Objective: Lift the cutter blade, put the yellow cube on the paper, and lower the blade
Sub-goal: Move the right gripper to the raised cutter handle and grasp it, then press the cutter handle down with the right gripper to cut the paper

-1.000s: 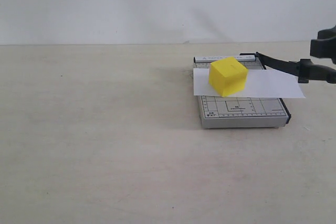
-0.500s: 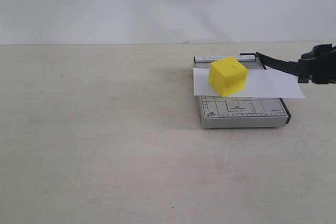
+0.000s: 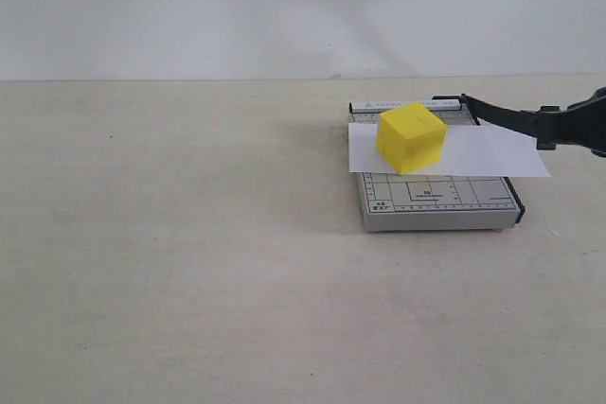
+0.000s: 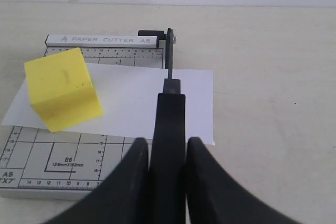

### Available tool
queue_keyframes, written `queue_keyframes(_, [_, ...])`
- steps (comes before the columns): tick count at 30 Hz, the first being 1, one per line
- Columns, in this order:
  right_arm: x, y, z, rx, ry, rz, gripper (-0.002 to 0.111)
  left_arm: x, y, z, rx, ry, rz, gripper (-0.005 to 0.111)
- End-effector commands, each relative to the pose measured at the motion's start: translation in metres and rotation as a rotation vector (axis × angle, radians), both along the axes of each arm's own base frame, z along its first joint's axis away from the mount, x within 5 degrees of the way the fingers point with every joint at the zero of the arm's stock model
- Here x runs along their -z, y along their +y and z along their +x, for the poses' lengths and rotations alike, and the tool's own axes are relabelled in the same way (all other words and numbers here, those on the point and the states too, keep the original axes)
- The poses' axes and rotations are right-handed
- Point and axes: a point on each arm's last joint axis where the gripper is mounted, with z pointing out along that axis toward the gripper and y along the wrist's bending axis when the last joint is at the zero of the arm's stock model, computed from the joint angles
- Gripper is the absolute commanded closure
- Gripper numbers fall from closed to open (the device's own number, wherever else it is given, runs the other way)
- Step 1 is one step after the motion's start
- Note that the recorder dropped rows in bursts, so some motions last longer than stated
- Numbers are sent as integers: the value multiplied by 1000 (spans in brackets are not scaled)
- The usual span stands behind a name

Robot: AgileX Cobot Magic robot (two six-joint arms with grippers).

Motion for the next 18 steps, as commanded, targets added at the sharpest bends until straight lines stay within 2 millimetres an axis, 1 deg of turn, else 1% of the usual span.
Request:
queue_keyframes(1, [3, 3, -2, -27, 24, 2, 108, 2, 0, 0, 6, 12, 1, 102])
queue_keyframes(7, [4, 3, -3, -31, 29, -3, 108, 2, 0, 0, 6, 12, 1, 102])
queue_keyframes(10, [11, -1, -5, -3, 17, -38, 108, 2, 0, 0, 6, 12, 1, 102])
queue_keyframes(14, [27, -10, -14, 67, 7, -85, 108, 2, 0, 0, 6, 12, 1, 102])
queue_keyframes(18, [45, -11, -27, 57, 71, -103, 108, 2, 0, 0, 6, 12, 1, 102])
